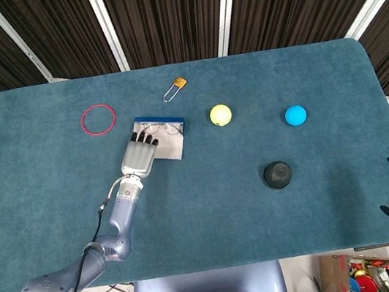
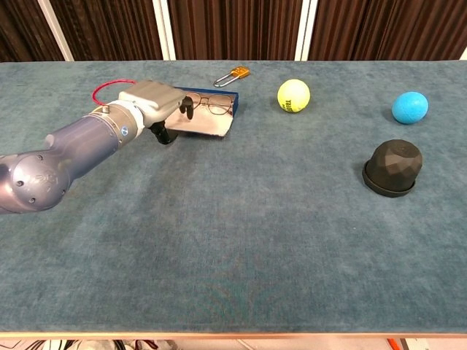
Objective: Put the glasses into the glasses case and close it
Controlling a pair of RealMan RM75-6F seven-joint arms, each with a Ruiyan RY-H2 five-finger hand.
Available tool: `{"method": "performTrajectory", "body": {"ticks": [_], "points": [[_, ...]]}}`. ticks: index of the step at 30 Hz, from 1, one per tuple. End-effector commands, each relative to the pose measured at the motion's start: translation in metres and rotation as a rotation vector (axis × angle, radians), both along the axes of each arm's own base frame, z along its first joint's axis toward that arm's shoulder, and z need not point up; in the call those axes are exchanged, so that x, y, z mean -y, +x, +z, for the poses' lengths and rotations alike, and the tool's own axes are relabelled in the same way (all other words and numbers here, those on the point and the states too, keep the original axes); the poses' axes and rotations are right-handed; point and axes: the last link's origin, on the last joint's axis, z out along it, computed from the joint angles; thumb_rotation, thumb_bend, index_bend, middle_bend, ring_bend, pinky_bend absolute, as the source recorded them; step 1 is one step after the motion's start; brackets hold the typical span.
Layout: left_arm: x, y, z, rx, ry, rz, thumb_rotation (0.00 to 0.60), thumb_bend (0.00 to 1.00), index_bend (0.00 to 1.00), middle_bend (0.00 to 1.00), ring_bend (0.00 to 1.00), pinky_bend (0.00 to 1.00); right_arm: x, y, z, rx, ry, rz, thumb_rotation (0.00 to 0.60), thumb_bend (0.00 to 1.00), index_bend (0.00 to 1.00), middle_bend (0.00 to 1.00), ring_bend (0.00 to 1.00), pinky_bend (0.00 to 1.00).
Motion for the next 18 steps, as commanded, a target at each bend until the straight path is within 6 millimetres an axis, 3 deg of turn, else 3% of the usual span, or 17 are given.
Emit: {"method": "performTrajectory", "body": {"ticks": [1,12,18], "points": [[-0.002,0.002,0.001,0.001,0.010,0.001,0.600,0.45,0.30,0.22,0.11,0.15,0.000,0.000,0.000,0.000,0.000,0.000,0.600,0.07,0.19,0.00,0.08,0.24],[-0.021,0.028,0.003,0.002,0.066,-0.012,0.600,0.45,0.32,0.22,0.11,0.15,-0.001,-0.001,0.000,-0.002,0.004,-0.007,0.600,0.07,0.19,0.00,0.08,0.24],[-0.022,0.029,-0.004,0.005,0.056,0.004,0.600,0.45,0.38,0.22,0.11,0.15,0.000,-0.001,0.000,-0.004,0.003,-0.011,0.600,0.07,0.20,0.00,0.08,0.24]]}}
